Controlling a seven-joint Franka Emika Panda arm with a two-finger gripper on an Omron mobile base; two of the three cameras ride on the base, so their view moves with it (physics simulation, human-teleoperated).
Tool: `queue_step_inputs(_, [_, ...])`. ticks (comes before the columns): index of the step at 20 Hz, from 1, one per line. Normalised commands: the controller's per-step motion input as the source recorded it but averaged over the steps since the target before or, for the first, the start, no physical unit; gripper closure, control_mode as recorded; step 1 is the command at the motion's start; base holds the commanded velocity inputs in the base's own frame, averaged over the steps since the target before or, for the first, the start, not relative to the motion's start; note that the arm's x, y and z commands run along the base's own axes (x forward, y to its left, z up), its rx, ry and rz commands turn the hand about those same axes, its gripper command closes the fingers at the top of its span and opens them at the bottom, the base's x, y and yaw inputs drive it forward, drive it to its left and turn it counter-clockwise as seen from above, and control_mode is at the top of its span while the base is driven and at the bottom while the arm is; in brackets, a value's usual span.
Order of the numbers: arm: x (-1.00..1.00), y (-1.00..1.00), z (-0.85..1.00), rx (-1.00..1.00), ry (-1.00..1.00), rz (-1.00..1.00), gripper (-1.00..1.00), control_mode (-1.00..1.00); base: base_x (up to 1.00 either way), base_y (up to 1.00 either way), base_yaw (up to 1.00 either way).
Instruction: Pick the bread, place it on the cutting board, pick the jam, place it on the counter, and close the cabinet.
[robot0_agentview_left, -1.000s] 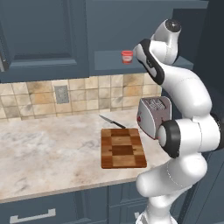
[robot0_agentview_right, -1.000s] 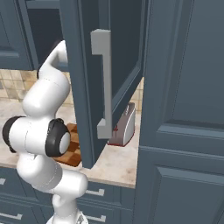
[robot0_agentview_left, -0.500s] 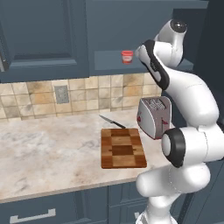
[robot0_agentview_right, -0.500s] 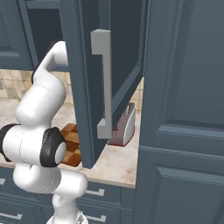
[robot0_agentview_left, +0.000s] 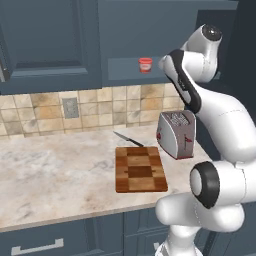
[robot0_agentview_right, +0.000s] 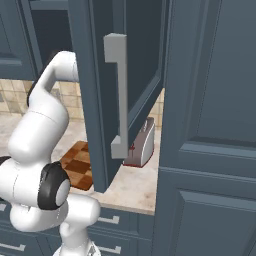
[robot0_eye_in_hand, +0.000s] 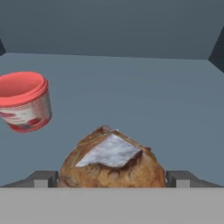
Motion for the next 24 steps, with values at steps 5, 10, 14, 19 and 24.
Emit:
queue_step_inputs(5, [-0.33, 0.03, 0.0, 0.0, 0.01, 0.0, 1.0, -1.0, 0.0, 0.0, 0.0])
queue_step_inputs(10, [-0.35, 0.16, 0.0, 0.0, 0.06, 0.0, 1.0, -1.0, 0.0, 0.0, 0.0])
queue_step_inputs(14, [-0.42, 0.19, -0.03, 0.0, 0.08, 0.0, 1.0, -1.0, 0.0, 0.0, 0.0])
queue_step_inputs(19, [-0.46, 0.19, -0.11, 0.0, 0.12, 0.0, 1.0, -1.0, 0.0, 0.0, 0.0])
queue_step_inputs(24, [-0.38, 0.23, -0.25, 0.0, 0.08, 0.0, 1.0, -1.0, 0.0, 0.0, 0.0])
